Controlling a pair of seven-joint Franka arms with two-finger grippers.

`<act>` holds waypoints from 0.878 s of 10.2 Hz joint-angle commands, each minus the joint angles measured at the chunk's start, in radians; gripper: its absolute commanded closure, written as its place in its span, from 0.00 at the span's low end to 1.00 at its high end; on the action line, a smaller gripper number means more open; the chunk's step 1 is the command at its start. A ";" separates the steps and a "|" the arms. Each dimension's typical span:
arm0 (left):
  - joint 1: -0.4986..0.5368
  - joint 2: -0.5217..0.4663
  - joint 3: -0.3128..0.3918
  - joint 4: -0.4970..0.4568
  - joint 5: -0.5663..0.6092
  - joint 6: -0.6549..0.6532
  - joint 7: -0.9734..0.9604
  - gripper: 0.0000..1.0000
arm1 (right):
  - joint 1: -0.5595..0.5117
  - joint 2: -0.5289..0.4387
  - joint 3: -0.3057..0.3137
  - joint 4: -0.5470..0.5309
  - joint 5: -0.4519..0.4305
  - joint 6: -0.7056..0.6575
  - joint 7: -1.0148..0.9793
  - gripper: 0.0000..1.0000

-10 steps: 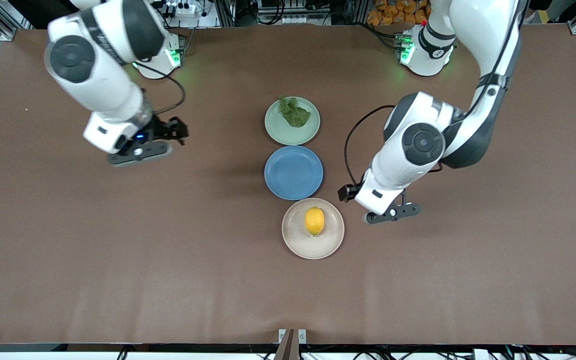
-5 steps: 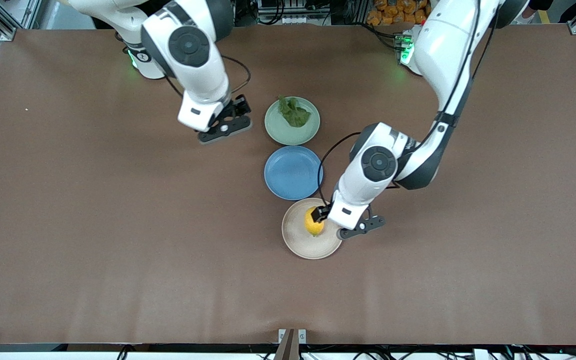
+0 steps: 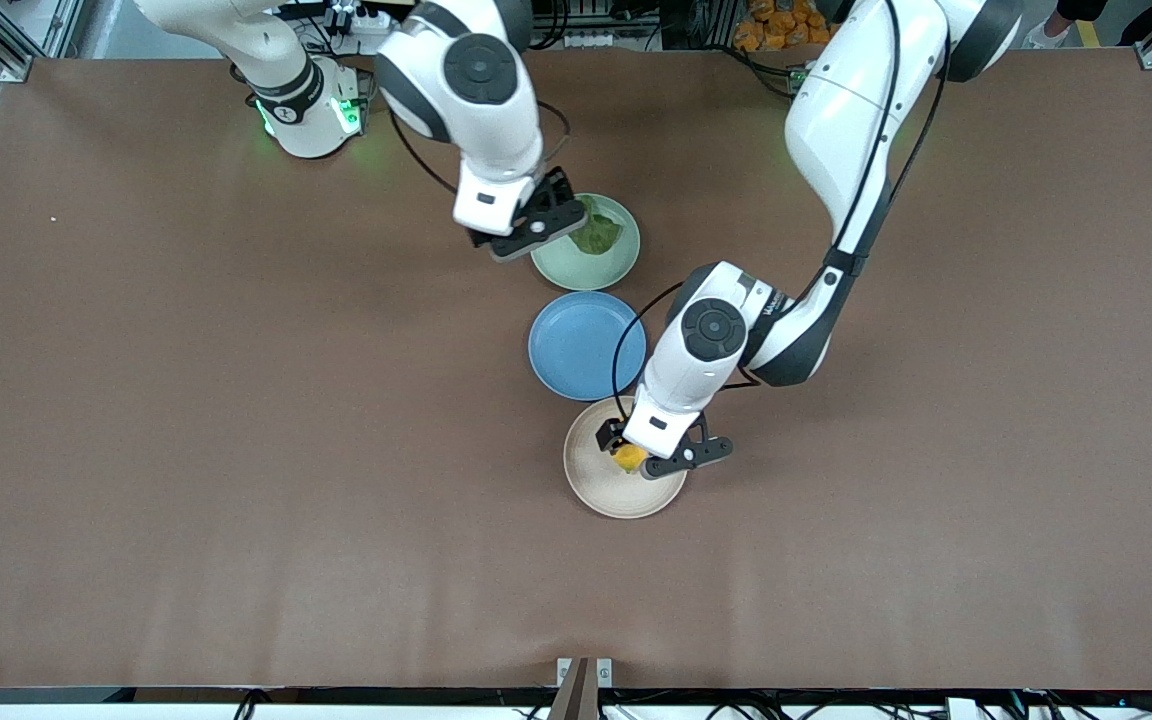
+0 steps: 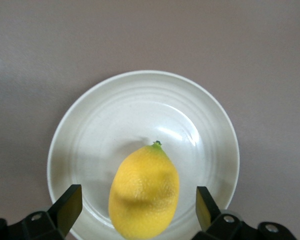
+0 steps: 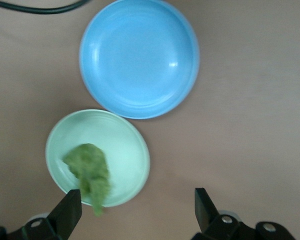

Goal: Pick lemon and lettuce from plates
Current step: 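Reach the left gripper to the lemon while the right gripper reaches the lettuce, then close the left gripper on the lemon while the right gripper grasps the lettuce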

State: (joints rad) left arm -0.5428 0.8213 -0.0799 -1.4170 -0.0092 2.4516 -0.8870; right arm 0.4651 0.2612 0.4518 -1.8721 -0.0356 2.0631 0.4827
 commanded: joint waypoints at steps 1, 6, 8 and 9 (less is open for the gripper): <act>-0.029 0.032 0.023 0.032 0.031 0.015 -0.046 0.00 | 0.047 0.071 0.014 0.011 -0.072 0.031 0.123 0.00; -0.043 0.053 0.023 0.030 0.046 0.040 -0.043 0.00 | 0.145 0.183 0.034 0.008 -0.191 0.101 0.259 0.00; -0.043 0.056 0.025 0.029 0.057 0.049 -0.041 0.00 | 0.187 0.236 0.034 0.008 -0.251 0.149 0.330 0.00; -0.042 0.058 0.022 0.026 0.102 0.075 -0.044 0.37 | 0.193 0.271 0.034 0.008 -0.303 0.175 0.367 0.00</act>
State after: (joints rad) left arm -0.5739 0.8627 -0.0697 -1.4135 0.0331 2.4985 -0.8980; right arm 0.6519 0.4794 0.4797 -1.8754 -0.2664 2.2050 0.7870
